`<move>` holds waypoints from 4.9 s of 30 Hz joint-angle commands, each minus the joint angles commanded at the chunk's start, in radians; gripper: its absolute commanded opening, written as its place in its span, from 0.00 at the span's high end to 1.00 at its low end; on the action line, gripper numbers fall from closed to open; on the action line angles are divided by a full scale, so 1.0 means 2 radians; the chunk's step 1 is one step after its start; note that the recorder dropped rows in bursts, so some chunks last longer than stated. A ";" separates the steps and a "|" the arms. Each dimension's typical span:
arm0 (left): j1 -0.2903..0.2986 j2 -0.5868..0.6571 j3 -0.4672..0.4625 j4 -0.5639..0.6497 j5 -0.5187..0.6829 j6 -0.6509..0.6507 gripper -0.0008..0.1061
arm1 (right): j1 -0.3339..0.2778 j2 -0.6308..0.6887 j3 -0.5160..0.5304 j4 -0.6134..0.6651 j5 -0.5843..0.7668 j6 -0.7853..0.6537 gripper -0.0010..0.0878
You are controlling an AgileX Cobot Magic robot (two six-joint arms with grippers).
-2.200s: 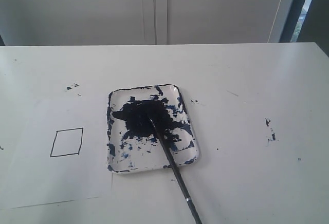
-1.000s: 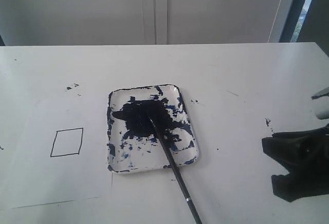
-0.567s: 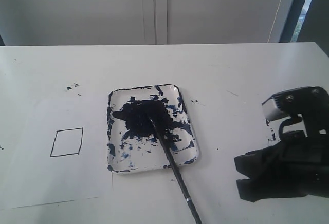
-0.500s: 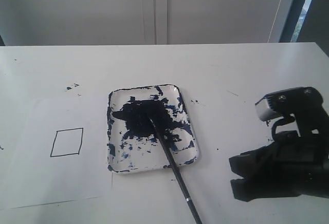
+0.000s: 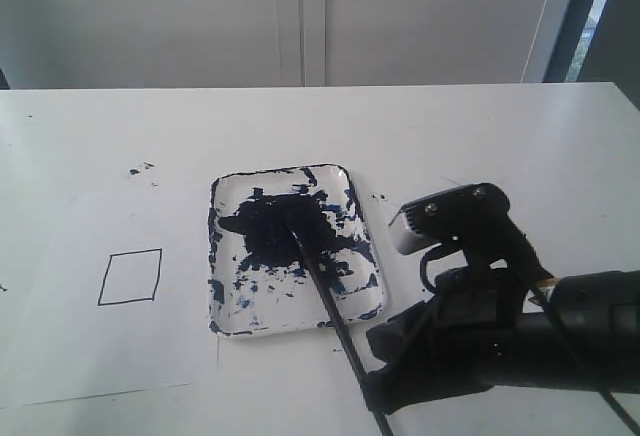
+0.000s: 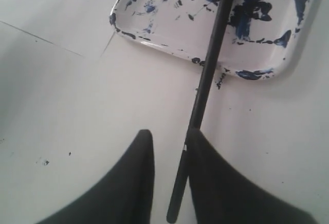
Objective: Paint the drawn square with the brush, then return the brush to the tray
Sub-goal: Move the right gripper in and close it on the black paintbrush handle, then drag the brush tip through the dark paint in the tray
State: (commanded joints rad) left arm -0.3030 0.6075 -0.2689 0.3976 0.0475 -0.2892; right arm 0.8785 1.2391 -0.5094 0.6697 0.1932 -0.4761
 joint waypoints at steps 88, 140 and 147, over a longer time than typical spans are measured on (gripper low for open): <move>0.000 0.000 0.000 0.002 -0.005 0.000 0.99 | 0.079 0.226 0.006 0.036 -0.225 -0.022 0.70; 0.000 0.000 0.000 0.002 -0.001 0.000 0.99 | -0.067 0.018 -0.015 0.002 0.033 -0.131 0.99; 0.000 0.000 0.000 0.002 -0.001 0.000 0.99 | -0.086 0.003 -0.081 -0.162 0.150 -0.023 0.99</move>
State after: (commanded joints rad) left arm -0.3030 0.6075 -0.2689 0.4018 0.0459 -0.2892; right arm 0.7061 1.2459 -0.6717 0.3462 0.4923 -0.5223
